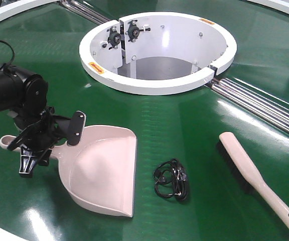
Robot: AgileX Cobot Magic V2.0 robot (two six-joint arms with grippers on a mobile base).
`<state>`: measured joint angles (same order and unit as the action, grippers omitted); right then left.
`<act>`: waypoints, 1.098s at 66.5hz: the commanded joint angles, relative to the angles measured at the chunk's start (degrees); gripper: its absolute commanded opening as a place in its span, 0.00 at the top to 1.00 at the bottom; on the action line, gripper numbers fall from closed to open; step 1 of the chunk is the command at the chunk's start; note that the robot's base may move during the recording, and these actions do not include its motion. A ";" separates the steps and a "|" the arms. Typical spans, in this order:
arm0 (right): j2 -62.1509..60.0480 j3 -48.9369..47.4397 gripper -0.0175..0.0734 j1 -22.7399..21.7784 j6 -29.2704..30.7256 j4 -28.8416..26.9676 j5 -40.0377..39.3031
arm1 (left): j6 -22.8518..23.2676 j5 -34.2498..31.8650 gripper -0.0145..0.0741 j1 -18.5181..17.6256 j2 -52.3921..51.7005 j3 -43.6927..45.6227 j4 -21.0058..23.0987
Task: Clean and inspect green conveyor with broom and dustpan
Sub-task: 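Grasp the pink hand brush by its handle with the right gripper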
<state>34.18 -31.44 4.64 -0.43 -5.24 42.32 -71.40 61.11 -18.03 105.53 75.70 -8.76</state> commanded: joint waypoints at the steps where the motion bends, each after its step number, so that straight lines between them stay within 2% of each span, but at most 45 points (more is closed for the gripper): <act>1: 2.76 -4.14 0.68 -0.28 1.22 1.89 0.52 | -0.09 0.83 0.84 -0.56 -2.54 1.56 0.37; 9: 6.75 -7.06 0.53 -0.28 0.43 5.24 3.77 | -0.09 0.83 0.84 -0.56 -2.54 1.56 0.37; 21: 12.67 -11.14 0.31 -0.28 0.11 6.12 6.70 | -0.09 0.83 0.84 -0.56 -2.54 1.56 0.37; 30: 17.49 -13.50 0.22 0.75 0.43 6.39 7.95 | -0.09 0.83 0.84 -0.56 -2.54 1.56 0.37; 47: 28.02 -18.71 0.20 5.93 0.43 9.64 13.16 | -0.09 0.83 0.84 -0.56 -2.54 1.56 0.37; 59: 37.06 -23.14 0.20 5.89 0.43 9.64 16.56 | -0.09 0.83 0.84 -0.56 -2.54 1.56 0.37; 73: 46.17 -25.75 0.20 5.89 0.43 12.22 17.64 | -0.09 0.83 0.84 -0.56 -2.54 1.56 0.37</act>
<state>78.37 -54.83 10.46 -0.34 5.16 60.43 -71.40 61.11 -18.03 105.53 75.70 -8.71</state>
